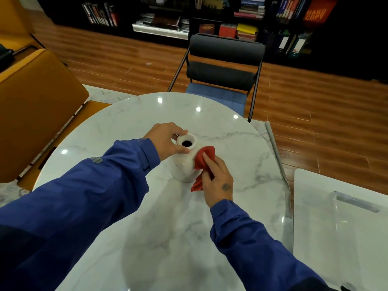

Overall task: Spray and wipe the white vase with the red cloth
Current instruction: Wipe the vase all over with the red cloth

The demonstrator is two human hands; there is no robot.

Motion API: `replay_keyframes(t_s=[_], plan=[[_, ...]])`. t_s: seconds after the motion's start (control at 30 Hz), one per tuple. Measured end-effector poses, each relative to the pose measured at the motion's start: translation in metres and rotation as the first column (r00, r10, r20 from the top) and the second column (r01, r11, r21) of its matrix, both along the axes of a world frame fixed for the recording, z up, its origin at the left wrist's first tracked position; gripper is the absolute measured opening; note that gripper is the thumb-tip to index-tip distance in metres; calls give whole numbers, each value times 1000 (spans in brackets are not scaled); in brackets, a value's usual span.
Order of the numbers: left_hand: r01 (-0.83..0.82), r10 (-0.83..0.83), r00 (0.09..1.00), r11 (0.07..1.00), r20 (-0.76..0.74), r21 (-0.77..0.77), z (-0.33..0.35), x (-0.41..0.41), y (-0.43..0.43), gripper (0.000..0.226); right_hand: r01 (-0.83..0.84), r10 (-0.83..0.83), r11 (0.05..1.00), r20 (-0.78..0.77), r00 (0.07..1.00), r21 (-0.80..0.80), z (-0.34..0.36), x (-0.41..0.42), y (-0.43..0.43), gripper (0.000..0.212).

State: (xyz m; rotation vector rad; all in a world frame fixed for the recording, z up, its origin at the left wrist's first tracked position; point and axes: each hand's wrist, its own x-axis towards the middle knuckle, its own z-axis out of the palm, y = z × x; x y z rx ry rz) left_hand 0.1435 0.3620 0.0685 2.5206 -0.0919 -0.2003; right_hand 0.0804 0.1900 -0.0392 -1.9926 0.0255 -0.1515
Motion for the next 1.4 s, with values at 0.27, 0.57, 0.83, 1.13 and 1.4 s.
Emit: replay_keyframes(t_s=[0.27, 0.57, 0.83, 1.13, 1.4], plan=[[-4, 4, 1000, 1000, 4, 21, -1, 1, -1, 64, -117, 128, 983, 72, 989, -139, 10, 1, 2, 48], [-31, 30, 999, 999, 33, 41, -5, 0, -3, 64, -74, 78, 996, 78, 994, -57, 15, 18, 7, 40], [-139, 131, 988, 986, 84, 94, -7, -2, -15, 60, -7, 15, 996, 98, 995, -86, 14, 21, 8, 38], [-122, 116, 992, 981, 49, 152, -1, 3, -14, 58, -43, 60, 993, 159, 985, -107, 9, 11, 5, 38], [-36, 36, 999, 978, 2, 204, 9, 8, -9, 49, -54, 64, 988, 65, 996, -144, -15, -14, -6, 39]])
